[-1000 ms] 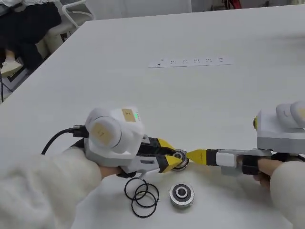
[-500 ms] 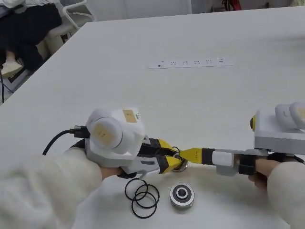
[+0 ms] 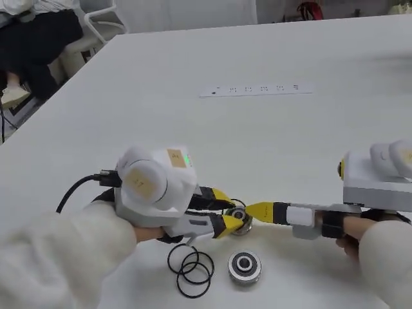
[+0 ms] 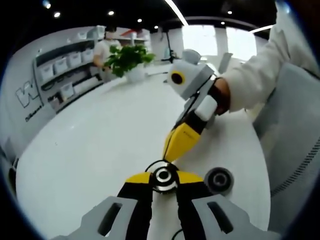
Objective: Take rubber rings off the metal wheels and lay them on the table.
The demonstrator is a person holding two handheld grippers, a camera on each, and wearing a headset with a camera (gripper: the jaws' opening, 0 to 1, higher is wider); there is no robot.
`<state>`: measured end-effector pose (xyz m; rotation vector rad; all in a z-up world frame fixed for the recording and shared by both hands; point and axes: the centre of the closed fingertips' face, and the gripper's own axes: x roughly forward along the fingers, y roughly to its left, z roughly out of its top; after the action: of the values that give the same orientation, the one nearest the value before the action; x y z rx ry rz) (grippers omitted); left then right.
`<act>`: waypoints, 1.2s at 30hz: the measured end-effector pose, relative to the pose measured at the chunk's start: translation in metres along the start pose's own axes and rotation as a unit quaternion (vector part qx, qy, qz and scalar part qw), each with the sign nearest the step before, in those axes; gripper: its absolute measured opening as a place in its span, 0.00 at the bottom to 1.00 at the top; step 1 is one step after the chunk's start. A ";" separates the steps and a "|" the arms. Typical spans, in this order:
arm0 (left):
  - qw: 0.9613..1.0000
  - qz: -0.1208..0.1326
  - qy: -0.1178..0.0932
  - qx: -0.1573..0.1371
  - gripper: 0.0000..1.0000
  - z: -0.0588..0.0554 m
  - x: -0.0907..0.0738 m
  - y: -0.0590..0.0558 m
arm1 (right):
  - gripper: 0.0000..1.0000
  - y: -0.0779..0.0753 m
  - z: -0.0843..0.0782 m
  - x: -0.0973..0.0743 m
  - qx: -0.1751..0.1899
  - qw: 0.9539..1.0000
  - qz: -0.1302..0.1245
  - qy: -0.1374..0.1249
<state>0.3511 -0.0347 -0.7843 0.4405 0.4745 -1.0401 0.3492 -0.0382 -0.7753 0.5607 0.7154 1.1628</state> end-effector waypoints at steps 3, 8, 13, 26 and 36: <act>1.000 -0.002 -0.005 0.002 0.22 0.007 -0.004 -0.002 | 0.00 0.001 0.003 -0.005 0.000 1.000 -0.005 -0.004; 1.000 -0.002 -0.021 -0.014 0.28 0.024 -0.015 -0.006 | 0.00 0.005 0.009 -0.017 -0.005 1.000 -0.013 -0.011; 0.999 -0.001 -0.041 -0.020 0.40 0.046 -0.034 -0.012 | 0.00 0.014 0.010 -0.032 -0.017 1.000 -0.021 -0.009; 0.991 0.008 -0.108 -0.072 0.65 0.081 -0.099 -0.025 | 0.00 0.048 0.015 -0.068 -0.041 0.998 -0.039 -0.025; 0.992 0.039 -0.107 -0.052 0.82 0.073 -0.152 -0.027 | 0.00 0.079 0.019 -0.072 -0.037 0.998 -0.033 -0.036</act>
<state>0.2743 0.0200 -0.6423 0.2494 0.3144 -0.9691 0.2980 -0.0829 -0.6903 0.5096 0.6216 1.0971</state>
